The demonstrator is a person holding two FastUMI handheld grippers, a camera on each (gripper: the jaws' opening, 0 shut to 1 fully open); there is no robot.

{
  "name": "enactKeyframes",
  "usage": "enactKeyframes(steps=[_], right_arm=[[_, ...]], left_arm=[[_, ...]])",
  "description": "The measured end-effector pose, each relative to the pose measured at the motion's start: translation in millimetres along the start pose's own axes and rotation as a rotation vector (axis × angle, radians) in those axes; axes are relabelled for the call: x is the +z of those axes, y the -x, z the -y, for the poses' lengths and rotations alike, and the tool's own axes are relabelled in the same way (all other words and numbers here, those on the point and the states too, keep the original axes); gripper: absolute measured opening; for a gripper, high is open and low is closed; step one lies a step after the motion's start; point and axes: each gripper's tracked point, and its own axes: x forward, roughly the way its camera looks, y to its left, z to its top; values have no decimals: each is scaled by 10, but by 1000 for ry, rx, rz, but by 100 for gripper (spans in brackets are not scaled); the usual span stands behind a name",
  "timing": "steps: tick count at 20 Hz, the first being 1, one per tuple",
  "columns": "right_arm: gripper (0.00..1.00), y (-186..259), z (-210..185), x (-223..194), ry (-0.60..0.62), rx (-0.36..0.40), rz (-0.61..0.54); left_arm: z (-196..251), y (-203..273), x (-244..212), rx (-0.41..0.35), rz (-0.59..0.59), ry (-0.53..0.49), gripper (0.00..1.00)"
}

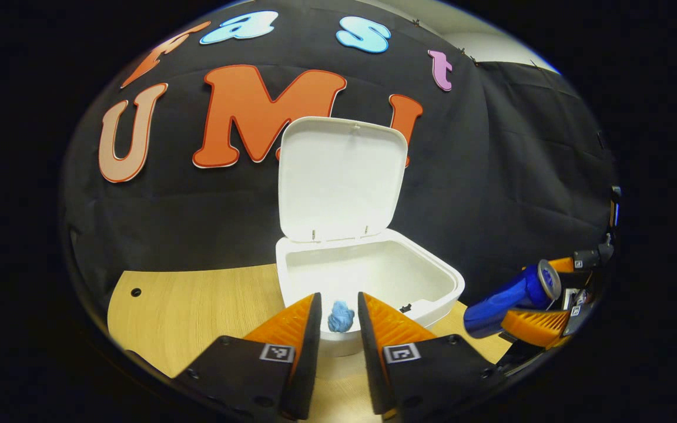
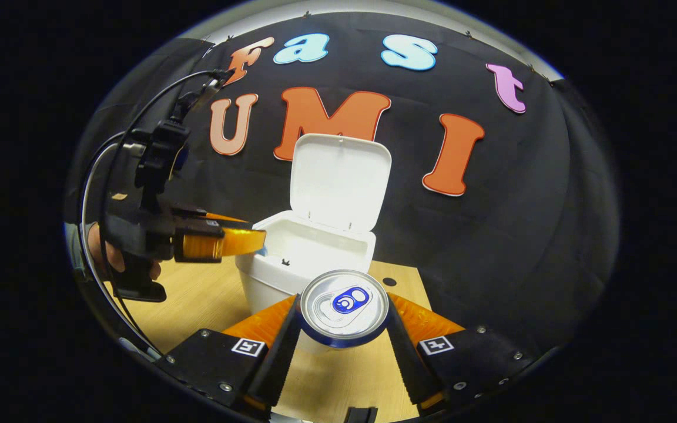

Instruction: Press the lid of the desktop garbage bin to open it, pick up the crumpled paper on the desktop and throw it into the bin, then pick up the pop can on the desktop and drop it into the bin, and finally close the garbage bin lid.

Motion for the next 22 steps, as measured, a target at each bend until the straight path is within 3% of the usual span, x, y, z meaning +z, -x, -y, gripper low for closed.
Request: enactKeyframes(steps=[1,2,4,6,7,8,9,15,22], right_arm=[[80,-24,27,44,6,-5,13],[81,-42,37,67,13,-7,26],[80,-76,56,131,26,-9,45],[81,-98,77,191,43,-9,62],[81,-120,94,229,51,-9,70],[80,-138,95,258,59,-9,79],[80,-161,98,287,64,-7,87],[80,-305,75,427,83,15,122],[80,-464,-10,395,87,47,89]], left_arm=[[-17,29,3,5,2,-1,54],[-48,40,-1,11,5,0,52],[-119,78,28,25,14,3,63],[-205,153,16,45,18,6,63],[-255,175,-13,57,12,7,70],[-314,204,-81,73,-6,7,70],[-383,235,-131,92,-16,9,78],[-617,491,-190,146,4,8,84],[-925,722,-447,214,-48,0,89]])
